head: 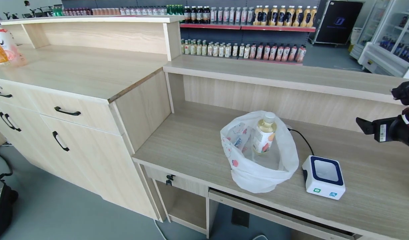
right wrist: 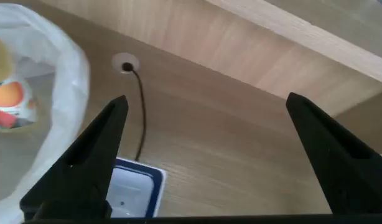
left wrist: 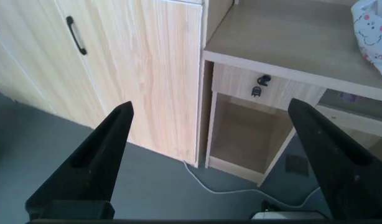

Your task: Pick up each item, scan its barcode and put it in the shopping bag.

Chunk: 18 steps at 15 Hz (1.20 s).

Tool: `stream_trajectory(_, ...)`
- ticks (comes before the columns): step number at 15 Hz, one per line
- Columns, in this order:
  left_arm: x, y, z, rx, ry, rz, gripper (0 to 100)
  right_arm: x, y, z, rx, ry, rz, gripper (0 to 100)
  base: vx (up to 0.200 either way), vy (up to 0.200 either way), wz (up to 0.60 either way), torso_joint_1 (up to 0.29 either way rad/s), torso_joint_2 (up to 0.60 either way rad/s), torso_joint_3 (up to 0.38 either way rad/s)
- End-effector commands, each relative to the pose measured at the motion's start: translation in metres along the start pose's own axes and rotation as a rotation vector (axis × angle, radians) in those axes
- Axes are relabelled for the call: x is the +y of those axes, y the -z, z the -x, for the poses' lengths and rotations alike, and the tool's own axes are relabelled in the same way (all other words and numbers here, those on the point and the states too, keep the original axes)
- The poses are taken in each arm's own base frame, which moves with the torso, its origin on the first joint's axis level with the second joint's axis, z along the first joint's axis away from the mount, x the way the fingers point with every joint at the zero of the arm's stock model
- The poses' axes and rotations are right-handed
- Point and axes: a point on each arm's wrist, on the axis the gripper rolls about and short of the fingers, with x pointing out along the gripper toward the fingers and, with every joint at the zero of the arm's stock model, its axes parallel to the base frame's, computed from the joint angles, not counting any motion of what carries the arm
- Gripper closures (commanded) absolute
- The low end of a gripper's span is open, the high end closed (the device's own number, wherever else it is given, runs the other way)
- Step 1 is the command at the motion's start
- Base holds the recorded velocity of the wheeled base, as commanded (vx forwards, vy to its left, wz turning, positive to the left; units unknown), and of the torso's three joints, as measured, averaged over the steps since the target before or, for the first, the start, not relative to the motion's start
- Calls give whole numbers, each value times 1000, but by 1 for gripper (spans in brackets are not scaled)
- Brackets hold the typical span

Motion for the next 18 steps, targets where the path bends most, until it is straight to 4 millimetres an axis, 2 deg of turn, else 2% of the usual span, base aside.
stream_trajectory(1, 0, 0, 0, -1, -1, 0, 0, -34, -29, 21, -48, 148, -20, 0, 0, 0, -600, 2, 2, 12)
stream_trajectory(2, 0, 0, 0, -1, -1, 0, 0, -46, -31, 24, -9, 203, -21, 0, 0, 0, -600, 2, -2, 7)
stream_trajectory(4, 0, 0, 0, -2, -1, 0, 0, -61, -19, 24, 100, 284, -61, 0, 0, 0, -600, 0, 0, 5)
stream_trajectory(6, 0, 0, 0, -1, -1, 0, 0, -70, 8, 13, 256, 366, -174, 0, 0, 0, -600, 2, 5, 5)
stream_trajectory(7, 0, 0, 0, -1, -1, 0, 0, -71, 13, 10, 266, 371, -195, 0, 0, 0, 0, 0, 0, 0)
stream_trajectory(8, 0, 0, 0, -1, -1, 0, 0, -68, 41, -9, 343, 368, -339, 0, 0, 0, 0, 0, 0, 0)
stream_trajectory(11, 0, 0, 0, -2, -1, 0, 0, -44, 78, -55, 404, 338, -564, 0, 0, 0, 0, 0, 0, 0)
stream_trajectory(14, 0, 0, 0, -1, -1, 0, 0, -16, 104, -93, 406, 311, -585, 0, 0, 0, 0, 0, 0, 0)
stream_trajectory(18, 0, 0, 0, -1, -1, 0, 0, 15, 110, -116, 398, 259, -564, 0, 0, 0, 0, 0, 0, 0)
